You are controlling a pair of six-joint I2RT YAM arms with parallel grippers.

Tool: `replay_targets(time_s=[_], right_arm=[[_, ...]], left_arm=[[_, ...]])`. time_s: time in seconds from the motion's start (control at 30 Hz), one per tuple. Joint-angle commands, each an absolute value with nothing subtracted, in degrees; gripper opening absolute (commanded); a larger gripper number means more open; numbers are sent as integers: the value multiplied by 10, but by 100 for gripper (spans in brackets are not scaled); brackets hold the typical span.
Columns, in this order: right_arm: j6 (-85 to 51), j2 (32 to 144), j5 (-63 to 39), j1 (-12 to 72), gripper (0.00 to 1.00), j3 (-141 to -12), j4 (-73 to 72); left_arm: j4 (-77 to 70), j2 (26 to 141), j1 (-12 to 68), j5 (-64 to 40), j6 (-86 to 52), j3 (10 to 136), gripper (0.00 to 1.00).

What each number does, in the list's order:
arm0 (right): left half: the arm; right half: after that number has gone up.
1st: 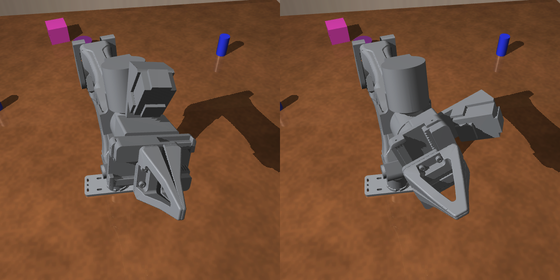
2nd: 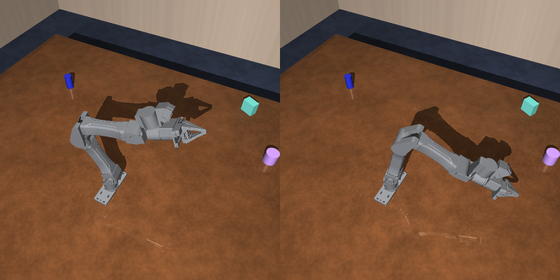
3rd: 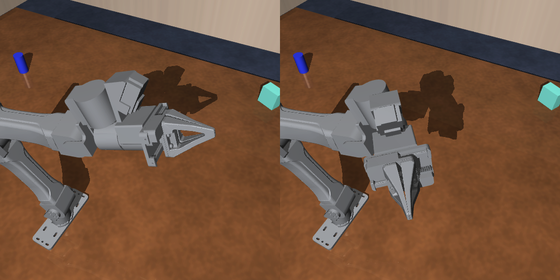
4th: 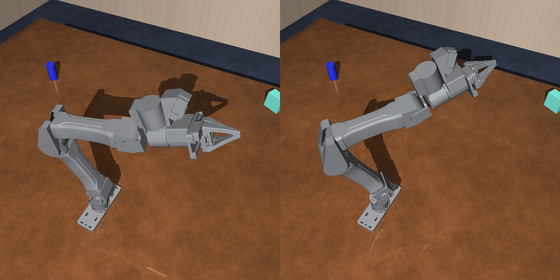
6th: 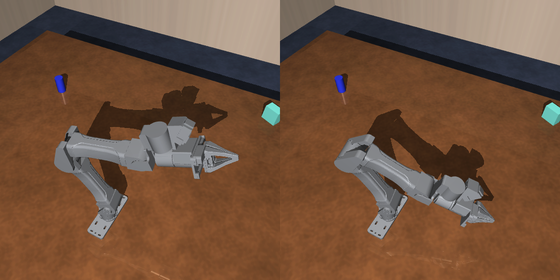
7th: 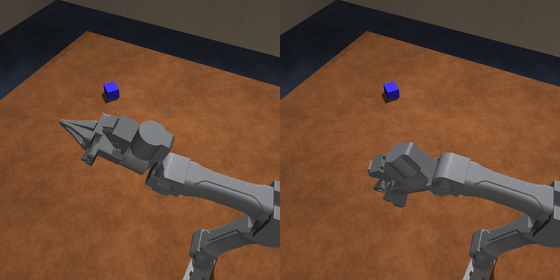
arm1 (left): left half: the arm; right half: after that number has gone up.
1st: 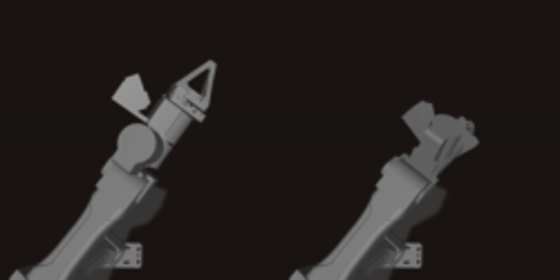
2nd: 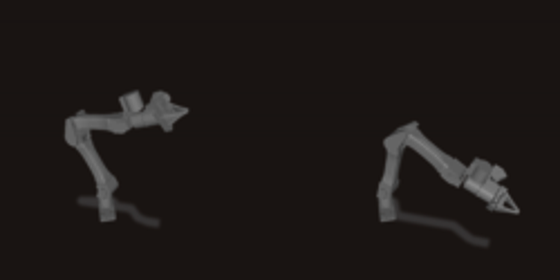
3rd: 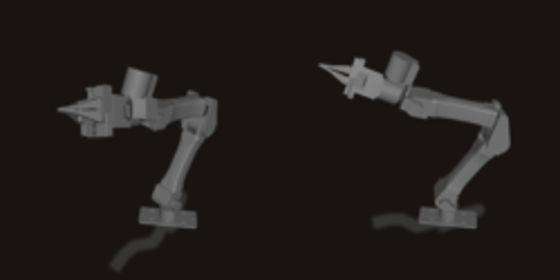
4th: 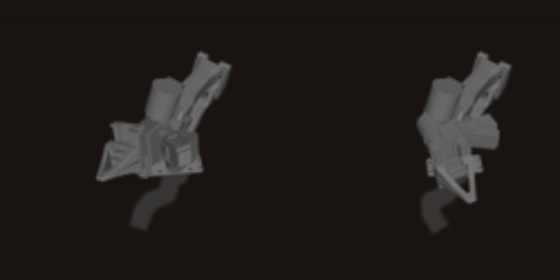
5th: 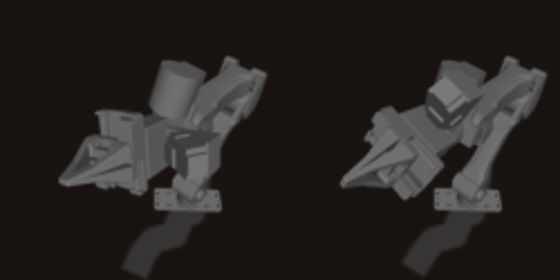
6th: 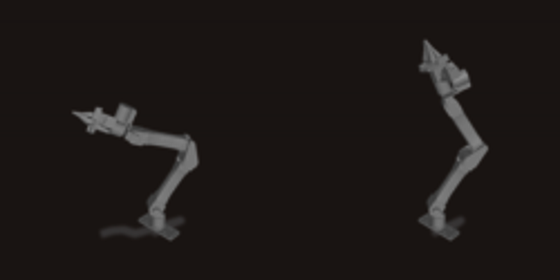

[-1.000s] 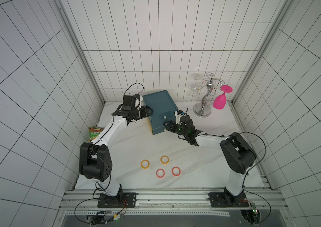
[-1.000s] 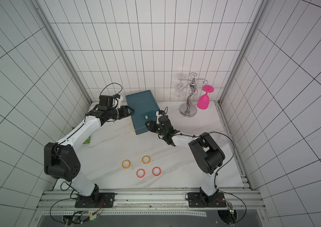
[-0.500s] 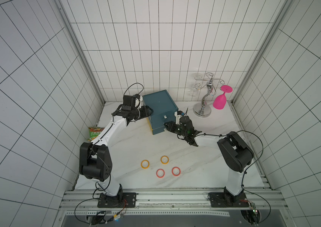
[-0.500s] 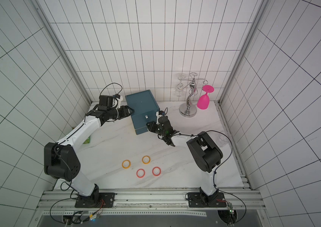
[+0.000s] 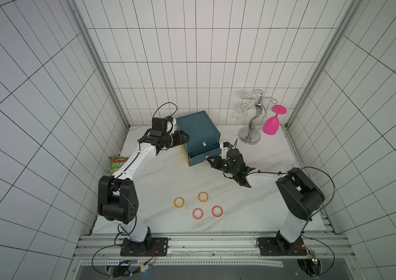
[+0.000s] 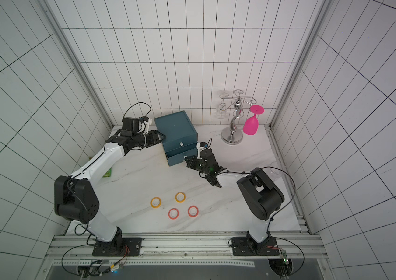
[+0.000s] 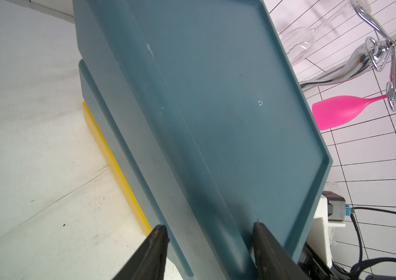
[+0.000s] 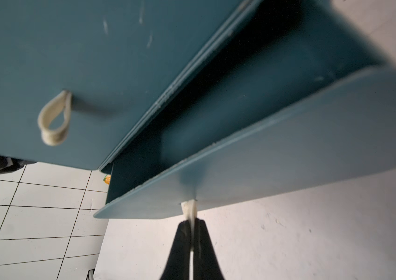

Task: Place the transparent tape into the drawer according to color
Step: Open the drawer in the storage box.

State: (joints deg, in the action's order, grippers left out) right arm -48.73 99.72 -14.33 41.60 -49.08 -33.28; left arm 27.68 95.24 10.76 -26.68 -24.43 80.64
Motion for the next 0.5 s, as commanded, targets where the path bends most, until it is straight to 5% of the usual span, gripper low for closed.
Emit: replay_targets(time_s=[0.0,0.33,0.47], right_arm=[[-489,961,-135,429,0,-452,-298],[-480,921,-116,459,0,-424,-251],[-451,898,-114,464,40,-435,-200]], left_arm=[[277,947,105,-269,-239,803,59],[274,948,105,-268,-242,803,59],[273,942,106,-268,-242,801,60]])
